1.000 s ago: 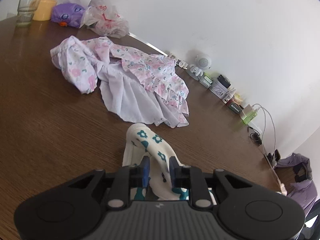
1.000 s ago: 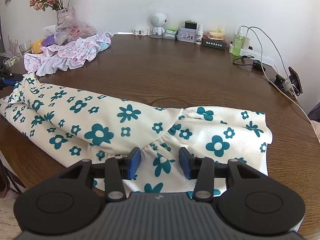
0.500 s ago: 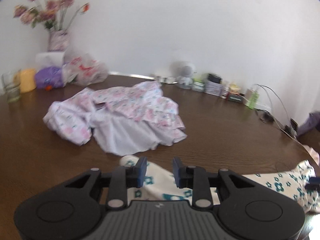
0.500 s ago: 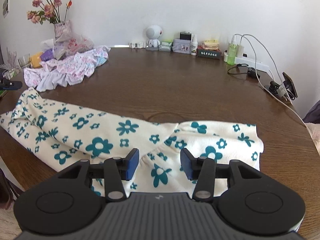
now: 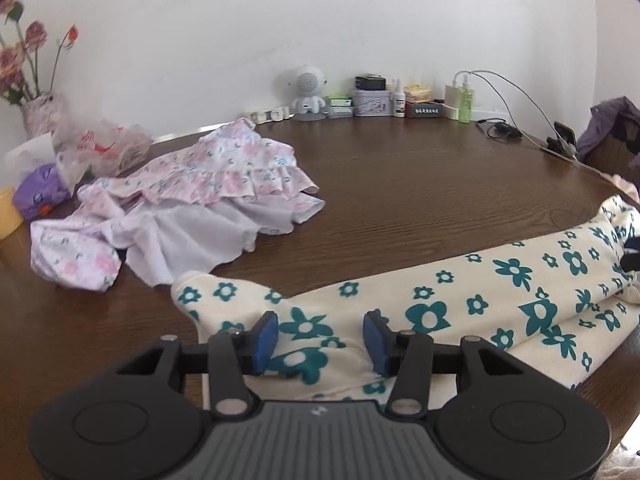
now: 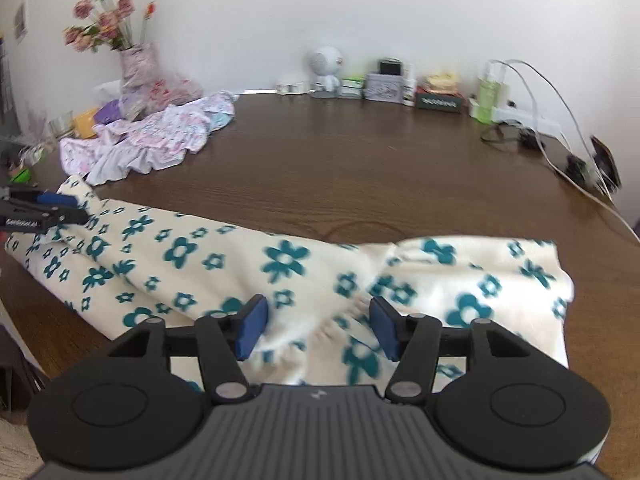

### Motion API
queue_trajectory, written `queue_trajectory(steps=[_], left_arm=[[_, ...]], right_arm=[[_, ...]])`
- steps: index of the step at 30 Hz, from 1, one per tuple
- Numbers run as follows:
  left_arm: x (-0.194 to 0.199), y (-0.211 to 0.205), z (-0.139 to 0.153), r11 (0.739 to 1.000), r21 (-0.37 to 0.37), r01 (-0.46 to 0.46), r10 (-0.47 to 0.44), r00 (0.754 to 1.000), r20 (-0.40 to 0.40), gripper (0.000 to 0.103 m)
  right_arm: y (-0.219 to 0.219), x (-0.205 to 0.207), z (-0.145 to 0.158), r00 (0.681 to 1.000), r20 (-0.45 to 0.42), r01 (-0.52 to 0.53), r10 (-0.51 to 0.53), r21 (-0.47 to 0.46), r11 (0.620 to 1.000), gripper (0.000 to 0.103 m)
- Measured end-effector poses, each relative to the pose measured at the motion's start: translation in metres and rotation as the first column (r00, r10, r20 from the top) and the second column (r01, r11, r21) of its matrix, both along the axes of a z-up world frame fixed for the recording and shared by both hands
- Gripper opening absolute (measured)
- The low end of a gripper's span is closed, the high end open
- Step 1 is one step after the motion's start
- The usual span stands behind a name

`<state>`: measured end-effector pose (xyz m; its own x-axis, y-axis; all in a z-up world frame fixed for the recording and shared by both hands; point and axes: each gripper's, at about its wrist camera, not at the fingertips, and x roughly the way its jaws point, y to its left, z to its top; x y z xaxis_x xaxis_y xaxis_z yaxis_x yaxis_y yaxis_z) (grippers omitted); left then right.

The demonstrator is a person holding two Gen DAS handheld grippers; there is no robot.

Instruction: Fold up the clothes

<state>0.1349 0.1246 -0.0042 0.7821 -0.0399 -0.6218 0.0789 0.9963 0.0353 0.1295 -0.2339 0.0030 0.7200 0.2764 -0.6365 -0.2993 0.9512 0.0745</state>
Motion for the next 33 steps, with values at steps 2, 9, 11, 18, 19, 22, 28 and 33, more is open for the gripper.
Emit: queue_trajectory(steps=[2, 9, 11, 18, 19, 22, 28, 33], left_arm=[[-0.005, 0.009, -0.001, 1.000, -0.029, -0.011, 0.011, 1.000, 0.008, 0.040], [-0.014, 0.010, -0.005, 0.998, -0.039, -0.058, 0.059, 0.998, 0.039, 0.040], [-0.015, 0.008, -0.006, 0.998, -0.036, -0.059, 0.060, 0.997, 0.044, 0.040], [-0.019, 0.010, 0.027, 0.999, 0.007, -0.049, 0.047, 0.991, 0.122, 0.043], [-0.016, 0.013, 0.031, 0.998, 0.012, -0.058, 0.056, 0.990, 0.131, 0.043], [-0.002, 0.024, 0.028, 0.996, 0.017, -0.087, 0.085, 0.993, 0.083, 0.040], [0.007, 0.043, 0.002, 0.991, -0.071, -0.117, 0.114, 0.993, -0.033, 0.018], [0.009, 0.049, -0.005, 0.989, -0.078, -0.126, 0.126, 0.992, -0.006, 0.020]], right_arm=[[-0.022, -0.004, -0.003, 0.997, -0.015, 0.079, -0.079, 0.018, 0.997, 0.055], [-0.040, -0.015, -0.009, 0.993, 0.000, 0.118, -0.118, -0.003, 0.993, 0.056], [-0.040, -0.015, -0.010, 0.993, 0.002, 0.118, -0.118, 0.000, 0.993, 0.056], [-0.045, -0.014, 0.016, 0.993, 0.024, 0.111, -0.114, 0.101, 0.989, 0.056], [-0.043, -0.014, 0.020, 0.994, 0.038, 0.099, -0.104, 0.110, 0.989, 0.056], [-0.028, -0.006, 0.023, 0.996, 0.064, 0.063, -0.067, 0.070, 0.996, 0.056], [-0.028, -0.009, -0.004, 0.993, -0.009, 0.114, -0.114, -0.039, 0.993, 0.056], [-0.034, -0.015, -0.007, 0.990, 0.000, 0.141, -0.141, -0.019, 0.990, 0.058]])
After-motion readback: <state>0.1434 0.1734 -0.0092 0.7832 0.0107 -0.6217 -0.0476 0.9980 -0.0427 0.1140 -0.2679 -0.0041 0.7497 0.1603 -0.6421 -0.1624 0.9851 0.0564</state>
